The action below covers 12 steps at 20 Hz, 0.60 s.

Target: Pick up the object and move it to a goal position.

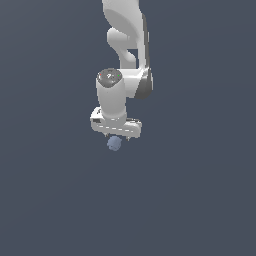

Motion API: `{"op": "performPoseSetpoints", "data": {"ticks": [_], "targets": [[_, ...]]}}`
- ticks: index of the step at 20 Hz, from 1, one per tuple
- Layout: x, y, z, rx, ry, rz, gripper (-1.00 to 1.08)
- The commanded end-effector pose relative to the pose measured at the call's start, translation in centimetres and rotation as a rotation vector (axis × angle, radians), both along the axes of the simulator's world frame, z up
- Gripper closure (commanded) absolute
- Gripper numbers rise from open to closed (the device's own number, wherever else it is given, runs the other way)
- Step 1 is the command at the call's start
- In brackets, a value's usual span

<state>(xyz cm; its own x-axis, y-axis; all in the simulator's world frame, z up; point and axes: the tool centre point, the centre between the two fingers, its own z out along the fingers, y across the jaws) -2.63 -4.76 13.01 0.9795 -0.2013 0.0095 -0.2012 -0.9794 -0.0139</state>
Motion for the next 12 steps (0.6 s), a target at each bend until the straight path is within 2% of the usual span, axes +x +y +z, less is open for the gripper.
{"op": "performPoseSetpoints", "data": {"ticks": [1,7,12], "targets": [[-1.0,-0.9,-1.5,-0.003,0.005,-0.053,-0.92],[-2.6,-2.1,-3.7,-0.009,0.012,-0.130,-0.92],[-2.8,-2.2,-4.0,-0.010,0.014,-0.139,-0.92]]}}
